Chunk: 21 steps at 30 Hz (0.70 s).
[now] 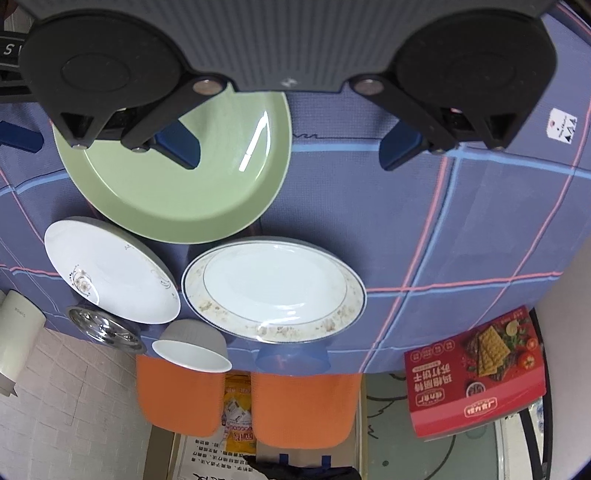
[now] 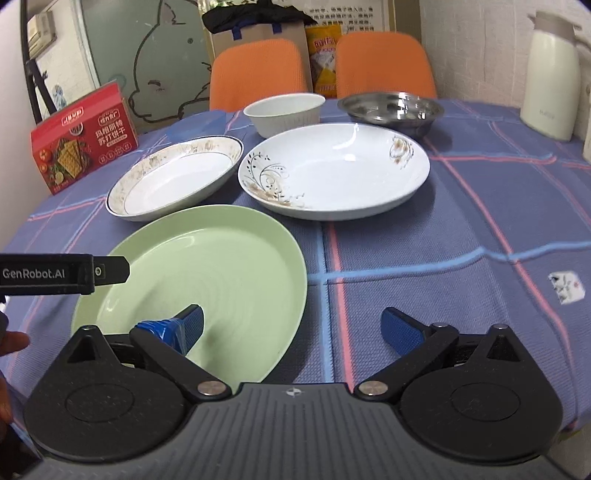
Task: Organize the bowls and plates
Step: 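Close the left tool on the rim of the light green plate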
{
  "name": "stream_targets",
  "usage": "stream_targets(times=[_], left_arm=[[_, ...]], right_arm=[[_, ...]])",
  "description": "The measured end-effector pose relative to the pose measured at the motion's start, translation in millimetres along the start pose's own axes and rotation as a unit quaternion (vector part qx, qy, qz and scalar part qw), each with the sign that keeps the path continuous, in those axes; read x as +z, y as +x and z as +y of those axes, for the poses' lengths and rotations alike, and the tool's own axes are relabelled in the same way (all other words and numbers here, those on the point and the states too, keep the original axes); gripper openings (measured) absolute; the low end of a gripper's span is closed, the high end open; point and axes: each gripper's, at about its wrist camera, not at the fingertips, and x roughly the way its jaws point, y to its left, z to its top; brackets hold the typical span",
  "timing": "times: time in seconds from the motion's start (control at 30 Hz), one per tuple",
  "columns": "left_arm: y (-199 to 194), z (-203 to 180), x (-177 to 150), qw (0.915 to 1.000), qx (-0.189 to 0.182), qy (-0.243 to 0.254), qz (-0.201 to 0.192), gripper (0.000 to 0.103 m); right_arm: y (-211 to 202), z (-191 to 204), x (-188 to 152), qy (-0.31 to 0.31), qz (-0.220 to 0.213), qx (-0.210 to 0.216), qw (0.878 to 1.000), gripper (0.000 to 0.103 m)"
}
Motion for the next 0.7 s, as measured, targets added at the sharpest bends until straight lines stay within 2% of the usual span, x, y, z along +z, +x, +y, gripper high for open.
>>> stream_targets(times=[0.1,0.2,0.33,0.4,0.43,0.5,0.7], left_arm=[[5.2,-2.2,-0.8,0.9999,-0.008,0.01,0.001,0.103],[7.6,-3.8,-2.9,0.9995,-0.026,0.02,0.001,0.102],[12.4,-1.7,-7.0,0.9981,-0.052,0.026,0.017,0.102],[14.1,-1.1,-9.5,0.9975,-0.059,0.03,0.025,0.102],[13.5,-1.5,-10.3,0.9973,-0.058,0.037,0.027,0.102],[13.2,-3.1,-10.2,0.9967,-0.06,0.045,0.031,0.102],[15.0,-12.3,-10.6,0.996,-0.066,0.055,0.026,0.099]], right_arm=[[3.7,4.2,-3.4,-0.037,-0.008,-0.01,0.999,0.091],[1.7,0.9,-13.3,-0.051,-0.044,-0.001,0.998,0.091],[2.7,2.9,-5.1,-0.049,-0.026,-0.006,0.998,0.09],[3.6,7.4,-0.6,-0.056,-0.015,0.017,0.998,0.089],[4.7,10.3,-1.1,-0.058,-0.015,0.03,0.998,0.089],[6.3,15.2,-3.7,-0.074,-0.019,0.023,0.997,0.089],[5.7,16.2,-8.6,-0.084,-0.037,0.038,0.995,0.088]])
